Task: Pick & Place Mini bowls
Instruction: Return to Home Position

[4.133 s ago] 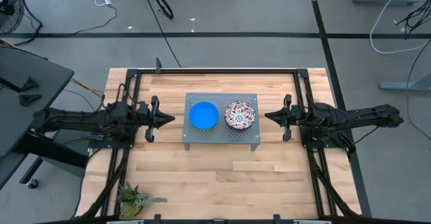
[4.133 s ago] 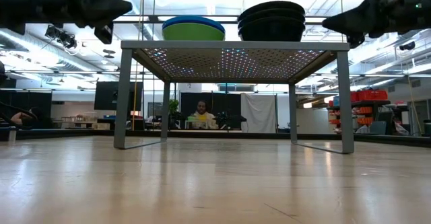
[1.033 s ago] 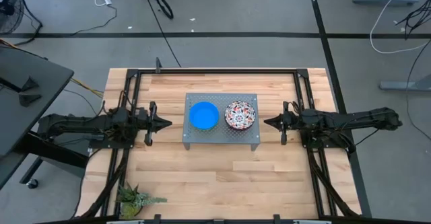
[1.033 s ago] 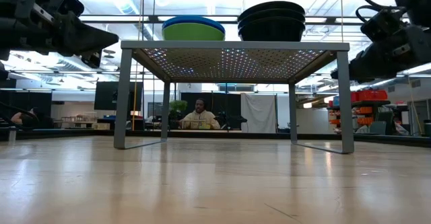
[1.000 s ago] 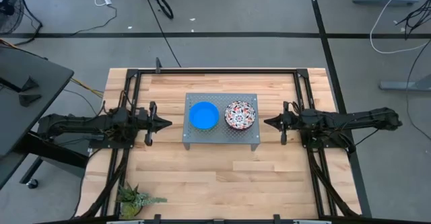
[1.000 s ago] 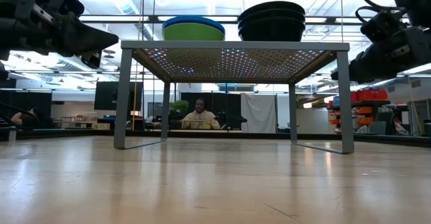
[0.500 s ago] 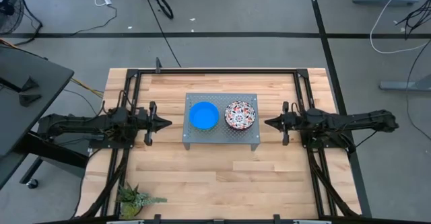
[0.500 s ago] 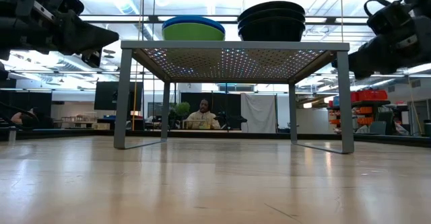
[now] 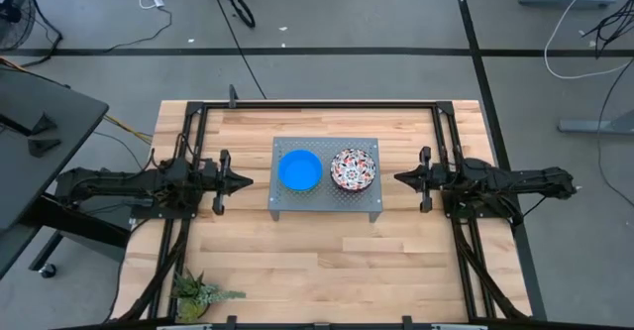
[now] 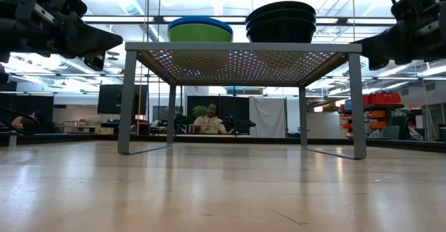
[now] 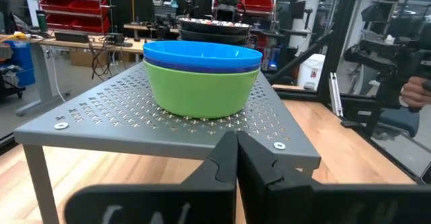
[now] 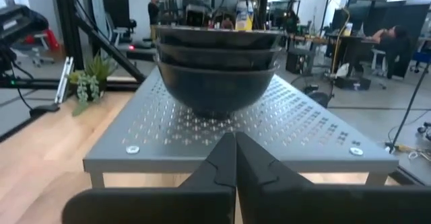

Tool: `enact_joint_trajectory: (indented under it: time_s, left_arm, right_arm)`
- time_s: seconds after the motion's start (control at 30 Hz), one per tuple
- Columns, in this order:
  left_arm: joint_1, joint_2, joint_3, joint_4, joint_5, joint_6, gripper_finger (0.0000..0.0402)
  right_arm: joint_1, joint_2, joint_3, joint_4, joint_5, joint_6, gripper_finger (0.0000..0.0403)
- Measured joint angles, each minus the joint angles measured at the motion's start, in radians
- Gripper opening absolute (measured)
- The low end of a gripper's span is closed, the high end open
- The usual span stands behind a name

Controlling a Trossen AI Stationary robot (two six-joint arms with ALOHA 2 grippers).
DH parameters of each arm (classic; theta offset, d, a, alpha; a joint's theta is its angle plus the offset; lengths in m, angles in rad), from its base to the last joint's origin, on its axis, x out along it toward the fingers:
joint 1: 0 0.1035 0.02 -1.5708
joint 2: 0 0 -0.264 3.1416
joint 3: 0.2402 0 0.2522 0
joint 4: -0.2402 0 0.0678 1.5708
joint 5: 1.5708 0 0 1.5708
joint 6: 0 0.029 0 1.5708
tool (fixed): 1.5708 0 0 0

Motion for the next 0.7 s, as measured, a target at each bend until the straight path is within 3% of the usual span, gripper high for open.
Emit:
enact_joint_trajectory:
  time_s: [0.2,0.7]
  left_arm:
    - [0.000,0.000,0.000,-0.001,0.000,0.000,0.0002]
    - [0.000,-0.032,0.000,0.072,0.047,-0.025,0.0002]
  right_arm:
    - [0.000,-0.059,0.000,0.001,-0.005,0.005,0.0000]
    - [0.000,-0.059,0.000,0.000,-0.004,0.043,0.0000]
